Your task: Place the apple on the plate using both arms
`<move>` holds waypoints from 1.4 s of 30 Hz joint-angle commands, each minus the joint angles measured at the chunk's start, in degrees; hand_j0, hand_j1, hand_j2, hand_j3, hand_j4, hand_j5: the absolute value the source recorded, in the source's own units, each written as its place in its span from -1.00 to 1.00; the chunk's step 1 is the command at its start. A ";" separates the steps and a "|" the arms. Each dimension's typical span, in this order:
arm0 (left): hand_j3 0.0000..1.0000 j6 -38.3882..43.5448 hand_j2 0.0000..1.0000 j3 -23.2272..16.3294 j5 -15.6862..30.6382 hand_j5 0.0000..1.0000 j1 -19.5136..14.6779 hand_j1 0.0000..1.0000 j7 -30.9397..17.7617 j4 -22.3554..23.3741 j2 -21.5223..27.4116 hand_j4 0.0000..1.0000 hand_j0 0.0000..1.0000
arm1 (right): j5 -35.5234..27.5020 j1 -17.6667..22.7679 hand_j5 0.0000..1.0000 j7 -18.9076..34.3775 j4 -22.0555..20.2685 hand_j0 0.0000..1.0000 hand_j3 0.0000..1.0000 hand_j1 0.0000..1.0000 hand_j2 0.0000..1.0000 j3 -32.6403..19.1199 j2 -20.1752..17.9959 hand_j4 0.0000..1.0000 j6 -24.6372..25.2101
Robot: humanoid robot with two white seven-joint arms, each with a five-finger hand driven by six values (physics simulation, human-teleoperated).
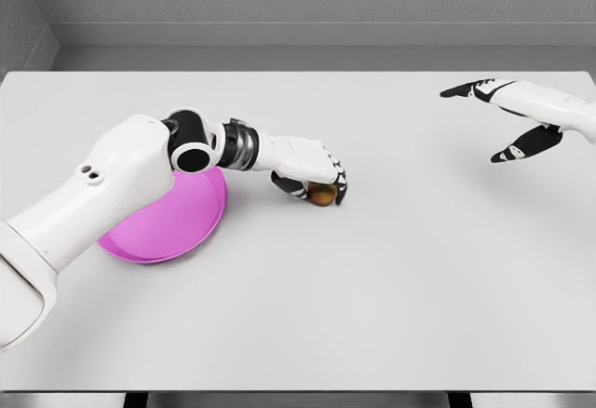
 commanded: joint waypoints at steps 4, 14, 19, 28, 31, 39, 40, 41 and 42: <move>0.01 0.09 0.01 0.04 0.24 0.01 -0.35 0.01 -0.09 -0.39 0.16 0.01 0.01 | -0.49 0.00 1.00 -0.03 -0.02 1.00 1.00 1.00 1.00 -0.03 -0.06 1.00 0.16; -0.18 0.09 -0.18 0.48 6.56 -0.18 -2.37 -0.18 -0.09 -0.74 5.43 -0.18 -0.18 | -0.49 -0.09 1.00 -0.03 -0.02 1.00 1.00 1.00 1.00 0.06 -0.06 1.00 0.16; -0.21 0.09 -0.21 0.65 10.87 -0.21 -2.46 -0.21 -0.09 -2.85 11.76 -0.21 -0.21 | -0.40 -0.09 1.00 -0.03 -0.02 1.00 1.00 1.00 1.00 0.06 -0.06 1.00 0.16; -0.21 0.09 -0.21 2.06 14.48 -0.21 -2.11 -0.21 0.00 -3.11 22.65 -0.21 -0.21 | -0.40 -0.09 1.00 -0.03 0.15 1.00 1.00 1.00 1.00 0.06 -0.06 1.00 0.16; -0.21 0.09 -0.21 2.15 16.49 -0.21 -2.02 -0.21 0.08 -6.71 26.52 -0.21 -0.21 | -0.40 -0.09 1.00 -0.03 0.15 1.00 1.00 1.00 1.00 0.06 -0.06 1.00 0.16; -0.20 0.09 -0.20 1.97 19.22 -0.20 4.13 -0.20 0.08 -25.26 37.51 -0.20 -0.20 | -0.31 0.00 1.00 -0.03 0.24 1.00 1.00 1.00 1.00 0.06 -0.06 1.00 0.16; -0.19 0.09 -0.19 2.06 19.22 -0.19 4.40 -0.19 0.08 -26.05 37.78 -0.19 -0.19 | -0.31 0.09 1.00 -0.03 0.15 1.00 1.00 1.00 1.00 0.06 -0.06 1.00 0.16; -0.19 0.09 -0.19 1.97 19.22 -0.19 4.48 -0.19 0.08 -26.49 37.86 -0.19 -0.19 | -0.31 0.09 1.00 -0.03 0.24 1.00 1.00 1.00 1.00 0.06 -0.06 1.00 0.16; -0.19 0.09 -0.19 1.97 19.22 -0.19 4.57 -0.19 0.00 -26.49 37.86 -0.19 -0.19 | -0.31 0.09 1.00 -0.03 0.24 1.00 1.00 1.00 1.00 0.06 -0.06 1.00 0.16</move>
